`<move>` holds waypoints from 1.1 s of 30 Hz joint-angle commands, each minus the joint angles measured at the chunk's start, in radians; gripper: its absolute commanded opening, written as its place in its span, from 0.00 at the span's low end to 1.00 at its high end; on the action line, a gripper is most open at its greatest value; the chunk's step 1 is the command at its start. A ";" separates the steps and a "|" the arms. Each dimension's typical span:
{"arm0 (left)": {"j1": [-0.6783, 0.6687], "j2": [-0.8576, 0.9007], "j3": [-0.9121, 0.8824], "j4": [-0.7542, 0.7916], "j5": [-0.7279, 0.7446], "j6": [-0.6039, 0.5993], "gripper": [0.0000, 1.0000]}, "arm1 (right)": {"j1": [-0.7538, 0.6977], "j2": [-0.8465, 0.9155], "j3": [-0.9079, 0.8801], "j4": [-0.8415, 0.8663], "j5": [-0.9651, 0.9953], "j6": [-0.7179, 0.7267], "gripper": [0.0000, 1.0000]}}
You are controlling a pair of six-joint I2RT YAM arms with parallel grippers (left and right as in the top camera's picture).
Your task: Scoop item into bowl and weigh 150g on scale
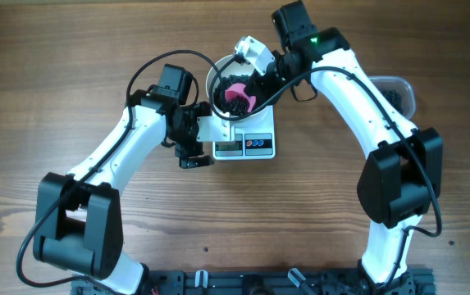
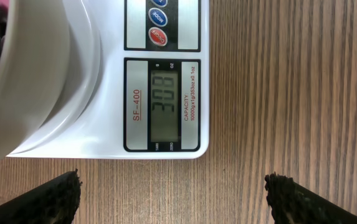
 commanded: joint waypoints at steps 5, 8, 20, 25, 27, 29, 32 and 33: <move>0.003 0.010 -0.009 -0.001 0.020 0.019 1.00 | -0.079 0.016 -0.008 0.027 -0.280 0.166 0.04; 0.003 0.010 -0.009 -0.001 0.020 0.019 1.00 | -0.141 0.016 -0.008 0.075 -0.344 0.275 0.04; 0.003 0.010 -0.009 -0.001 0.020 0.019 1.00 | -0.225 0.016 -0.008 0.139 -0.490 0.367 0.04; 0.003 0.010 -0.009 -0.001 0.020 0.019 1.00 | -0.225 0.016 -0.008 0.139 -0.490 0.366 0.04; 0.003 0.010 -0.009 -0.001 0.020 0.019 1.00 | -0.225 0.016 -0.008 0.139 -0.490 0.367 0.04; 0.003 0.010 -0.009 -0.001 0.020 0.019 1.00 | -0.225 0.016 -0.008 0.139 -0.490 0.366 0.04; 0.003 0.010 -0.009 -0.001 0.020 0.019 1.00 | -0.225 0.016 -0.008 0.151 -0.477 0.361 0.04; 0.003 0.010 -0.009 -0.001 0.020 0.019 1.00 | -0.225 0.014 -0.006 0.148 -0.438 0.364 0.04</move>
